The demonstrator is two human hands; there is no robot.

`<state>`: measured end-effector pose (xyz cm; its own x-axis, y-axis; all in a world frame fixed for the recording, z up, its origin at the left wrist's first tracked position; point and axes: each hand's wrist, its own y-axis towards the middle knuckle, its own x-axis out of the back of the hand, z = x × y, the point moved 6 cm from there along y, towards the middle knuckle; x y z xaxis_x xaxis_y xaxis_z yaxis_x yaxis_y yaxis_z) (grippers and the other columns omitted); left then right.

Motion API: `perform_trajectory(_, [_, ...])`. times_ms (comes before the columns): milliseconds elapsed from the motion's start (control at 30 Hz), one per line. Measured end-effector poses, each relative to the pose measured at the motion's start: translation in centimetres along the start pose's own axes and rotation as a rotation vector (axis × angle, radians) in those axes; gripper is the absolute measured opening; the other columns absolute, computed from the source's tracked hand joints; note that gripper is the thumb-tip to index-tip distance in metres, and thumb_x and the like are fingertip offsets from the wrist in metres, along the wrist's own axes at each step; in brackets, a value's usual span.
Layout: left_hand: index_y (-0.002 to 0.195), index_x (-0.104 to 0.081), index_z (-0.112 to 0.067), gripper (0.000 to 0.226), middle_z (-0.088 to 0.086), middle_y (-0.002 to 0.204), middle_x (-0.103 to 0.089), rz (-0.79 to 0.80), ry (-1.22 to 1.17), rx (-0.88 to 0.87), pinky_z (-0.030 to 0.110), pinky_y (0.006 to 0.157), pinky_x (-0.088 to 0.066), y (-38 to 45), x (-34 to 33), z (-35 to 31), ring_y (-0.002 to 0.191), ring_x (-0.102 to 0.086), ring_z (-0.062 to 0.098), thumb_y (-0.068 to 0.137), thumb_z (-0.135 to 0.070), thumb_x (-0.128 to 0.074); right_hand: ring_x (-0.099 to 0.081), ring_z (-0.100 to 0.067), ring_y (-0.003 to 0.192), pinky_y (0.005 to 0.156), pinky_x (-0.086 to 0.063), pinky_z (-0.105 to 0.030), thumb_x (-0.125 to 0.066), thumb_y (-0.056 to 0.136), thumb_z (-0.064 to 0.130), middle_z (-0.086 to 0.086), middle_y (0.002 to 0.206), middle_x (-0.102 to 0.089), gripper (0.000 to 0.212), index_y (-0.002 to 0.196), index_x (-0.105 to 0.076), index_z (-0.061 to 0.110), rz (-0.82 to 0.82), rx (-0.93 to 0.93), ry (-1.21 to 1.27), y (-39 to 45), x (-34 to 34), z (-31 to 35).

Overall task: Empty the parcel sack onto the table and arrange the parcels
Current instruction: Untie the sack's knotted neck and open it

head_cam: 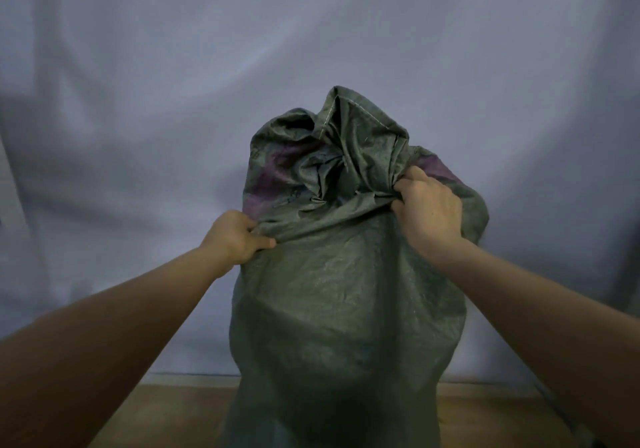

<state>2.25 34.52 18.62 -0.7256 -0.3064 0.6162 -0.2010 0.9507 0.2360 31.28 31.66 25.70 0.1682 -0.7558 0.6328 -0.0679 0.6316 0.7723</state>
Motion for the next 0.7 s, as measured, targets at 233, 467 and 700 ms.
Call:
perform_trajectory(233, [0.083, -0.078, -0.029, 0.033, -0.007, 0.083, -0.076, -0.241, -0.219, -0.194, 0.043, 0.079, -0.059, 4.6, 3.6, -5.3, 0.079, -0.072, 0.023, 0.062, -0.055, -0.077, -0.058, -0.038, 0.098, 0.077, -0.045, -0.042, -0.055, 0.092, 0.014, -0.009, 0.11, -0.062, 0.021, 0.107, -0.069, 0.01, -0.187, -0.25, 0.066, 4.7, 3.9, -1.6])
perform_trajectory(467, [0.075, -0.074, -0.01, 0.016, 0.01, 0.086, -0.074, 0.02, -0.157, -0.09, 0.043, 0.086, -0.057, 5.1, -0.4, -3.9, 0.082, -0.068, 0.027, 0.074, -0.021, -0.085, -0.058, -0.035, 0.084, 0.068, -0.039, -0.034, -0.056, 0.089, 0.009, -0.01, 0.088, -0.059, 0.014, 0.086, -0.069, 0.008, 0.009, -0.357, 0.037, 3.7, 1.4, -2.4])
perform_trajectory(700, [0.07, -0.073, -0.027, 0.015, -0.001, 0.077, -0.073, -0.349, -0.257, -0.21, 0.043, 0.074, -0.059, 5.9, 5.4, -10.4, 0.073, -0.069, 0.025, 0.079, -0.037, -0.079, -0.058, -0.034, 0.095, 0.075, -0.04, -0.034, -0.055, 0.092, 0.011, -0.01, 0.104, -0.063, 0.021, 0.101, -0.074, 0.011, -0.313, -0.367, 0.31, 8.0, 7.0, -3.1])
